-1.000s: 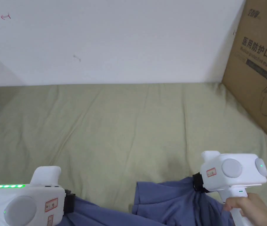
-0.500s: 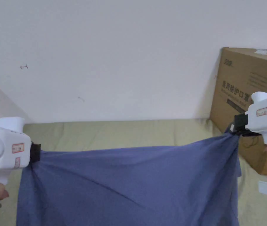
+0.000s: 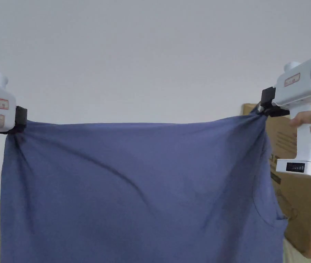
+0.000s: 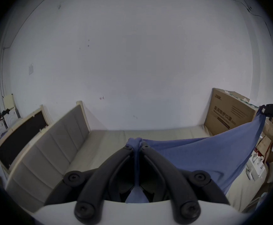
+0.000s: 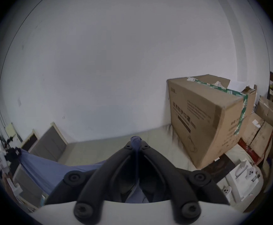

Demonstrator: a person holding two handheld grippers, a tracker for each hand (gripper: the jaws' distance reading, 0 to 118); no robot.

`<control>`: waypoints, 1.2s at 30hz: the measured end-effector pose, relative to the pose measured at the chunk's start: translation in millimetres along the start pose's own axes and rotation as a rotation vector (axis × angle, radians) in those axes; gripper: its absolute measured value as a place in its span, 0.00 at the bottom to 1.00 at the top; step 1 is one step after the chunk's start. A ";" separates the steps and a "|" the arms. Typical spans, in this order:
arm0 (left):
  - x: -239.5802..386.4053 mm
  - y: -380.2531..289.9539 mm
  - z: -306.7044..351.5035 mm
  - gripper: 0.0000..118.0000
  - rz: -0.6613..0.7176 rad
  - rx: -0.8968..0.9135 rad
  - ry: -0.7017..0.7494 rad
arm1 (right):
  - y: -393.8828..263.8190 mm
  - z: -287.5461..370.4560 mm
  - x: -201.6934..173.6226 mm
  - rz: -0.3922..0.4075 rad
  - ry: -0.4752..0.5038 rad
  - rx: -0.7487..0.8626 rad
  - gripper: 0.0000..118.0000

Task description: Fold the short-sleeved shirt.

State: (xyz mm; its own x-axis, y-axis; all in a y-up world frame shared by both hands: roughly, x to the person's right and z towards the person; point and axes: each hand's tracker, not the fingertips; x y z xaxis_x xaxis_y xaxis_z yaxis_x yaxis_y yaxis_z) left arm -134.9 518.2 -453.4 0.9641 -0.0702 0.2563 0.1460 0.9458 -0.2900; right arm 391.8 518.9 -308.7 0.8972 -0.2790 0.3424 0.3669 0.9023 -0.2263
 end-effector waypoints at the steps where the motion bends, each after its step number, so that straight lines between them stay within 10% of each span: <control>1: -0.7 9.3 -6.3 0.03 -0.001 0.014 0.009 | 10.7 -6.1 -2.4 0.002 -0.003 0.013 0.02; 16: -6.8 82.8 -95.1 0.03 -0.022 0.163 0.084 | 92.0 -50.1 -37.1 -0.014 0.019 0.142 0.02; 31: 45.9 -212.6 -294.4 0.03 -0.094 -0.381 0.117 | -183.0 -259.1 39.3 -0.010 -0.161 -0.422 0.02; 36: 52.6 -302.6 -319.9 0.03 -0.059 -0.576 0.154 | -278.5 -286.2 70.4 -0.150 -0.145 -0.619 0.02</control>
State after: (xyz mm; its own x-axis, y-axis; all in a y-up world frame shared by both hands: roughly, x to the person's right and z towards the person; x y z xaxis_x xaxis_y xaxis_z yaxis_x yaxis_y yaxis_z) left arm -57.3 126.8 -647.2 0.9654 -0.2032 0.1633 0.2559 0.6177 -0.7436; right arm 423.2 153.9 -482.5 0.7987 -0.3012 0.5208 0.5983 0.4892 -0.6346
